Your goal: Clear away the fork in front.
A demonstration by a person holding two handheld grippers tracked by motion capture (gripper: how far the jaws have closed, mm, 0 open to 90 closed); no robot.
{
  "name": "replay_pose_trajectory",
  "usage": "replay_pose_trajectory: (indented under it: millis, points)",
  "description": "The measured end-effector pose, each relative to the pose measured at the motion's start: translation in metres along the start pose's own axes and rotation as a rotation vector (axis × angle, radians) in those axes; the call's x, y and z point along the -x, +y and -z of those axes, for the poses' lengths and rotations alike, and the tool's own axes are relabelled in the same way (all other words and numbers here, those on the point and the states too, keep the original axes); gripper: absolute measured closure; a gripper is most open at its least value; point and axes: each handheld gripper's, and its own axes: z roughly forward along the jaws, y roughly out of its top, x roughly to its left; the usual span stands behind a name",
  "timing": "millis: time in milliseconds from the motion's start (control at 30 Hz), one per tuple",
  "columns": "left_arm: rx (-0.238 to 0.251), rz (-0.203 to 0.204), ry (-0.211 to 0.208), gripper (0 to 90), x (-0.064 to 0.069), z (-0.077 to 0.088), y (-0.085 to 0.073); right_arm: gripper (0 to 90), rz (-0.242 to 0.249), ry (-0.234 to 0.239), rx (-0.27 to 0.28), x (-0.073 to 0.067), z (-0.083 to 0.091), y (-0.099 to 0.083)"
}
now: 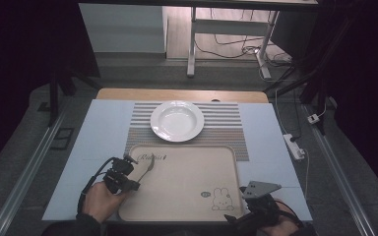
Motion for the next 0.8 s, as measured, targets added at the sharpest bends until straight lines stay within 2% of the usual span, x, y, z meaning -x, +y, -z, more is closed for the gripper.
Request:
replay_pose_trajectory:
  millis: [167,333,433,667,733,800]
  points:
    - [-0.009,0.031,0.004,86.5,0.0,-0.005,0.005,1.5,0.007,-0.001,-0.002,-0.001,-0.001,0.0]
    - [-0.04,0.044,0.04,86.3,-0.002,-0.012,0.009,1.6,-0.006,0.008,0.003,0.001,0.0,0.0]
    - [-0.039,0.049,0.035,85.9,-0.004,-0.013,0.009,1.7,-0.014,0.011,0.007,0.003,0.0,-0.001]
    - [-0.032,0.032,0.034,84.3,-0.005,-0.013,0.009,1.7,-0.012,0.011,0.005,0.002,0.0,-0.001]
    - [-0.024,0.026,0.033,81.3,-0.006,-0.011,0.009,1.7,-0.011,0.005,0.003,0.003,0.001,-0.001]
    - [0.009,0.017,0.024,80.0,-0.008,-0.006,0.01,1.7,-0.02,0.002,0.008,0.003,0.003,-0.002]
